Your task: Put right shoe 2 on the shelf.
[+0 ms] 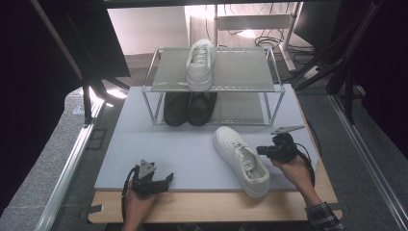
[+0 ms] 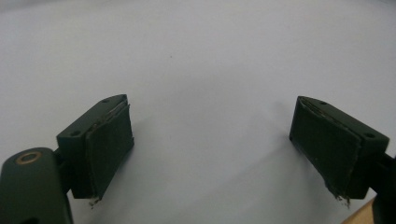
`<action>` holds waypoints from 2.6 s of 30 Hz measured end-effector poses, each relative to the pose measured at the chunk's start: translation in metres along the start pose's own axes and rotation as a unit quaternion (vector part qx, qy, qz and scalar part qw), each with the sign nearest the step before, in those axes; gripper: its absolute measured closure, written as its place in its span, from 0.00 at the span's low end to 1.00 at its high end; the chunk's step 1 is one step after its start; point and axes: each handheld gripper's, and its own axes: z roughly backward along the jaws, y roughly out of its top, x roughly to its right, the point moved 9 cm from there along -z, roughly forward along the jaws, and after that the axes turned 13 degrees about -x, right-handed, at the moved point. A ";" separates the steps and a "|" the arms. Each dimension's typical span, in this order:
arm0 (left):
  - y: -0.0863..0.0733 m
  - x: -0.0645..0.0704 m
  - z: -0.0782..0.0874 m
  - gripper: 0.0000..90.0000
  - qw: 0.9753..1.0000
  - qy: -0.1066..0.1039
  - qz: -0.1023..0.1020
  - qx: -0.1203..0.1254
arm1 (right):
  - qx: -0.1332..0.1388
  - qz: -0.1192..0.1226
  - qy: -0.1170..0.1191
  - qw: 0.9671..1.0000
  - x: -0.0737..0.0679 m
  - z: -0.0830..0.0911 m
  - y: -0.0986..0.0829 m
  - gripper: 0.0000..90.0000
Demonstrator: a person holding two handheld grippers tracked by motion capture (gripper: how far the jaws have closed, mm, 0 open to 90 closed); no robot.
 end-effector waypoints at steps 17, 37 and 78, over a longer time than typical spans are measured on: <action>0.000 0.000 0.000 0.14 1.000 0.000 0.000 0.000 | 0.020 0.010 0.026 0.999 -0.017 0.046 -0.020 0.75; 0.000 0.000 0.000 0.14 1.000 0.000 0.000 0.000 | -0.001 0.037 0.038 0.999 -0.039 0.027 -0.007 0.65; 0.000 0.000 0.000 0.14 1.000 0.000 0.000 0.000 | 0.012 -0.112 0.164 0.980 -0.024 0.028 0.002 0.94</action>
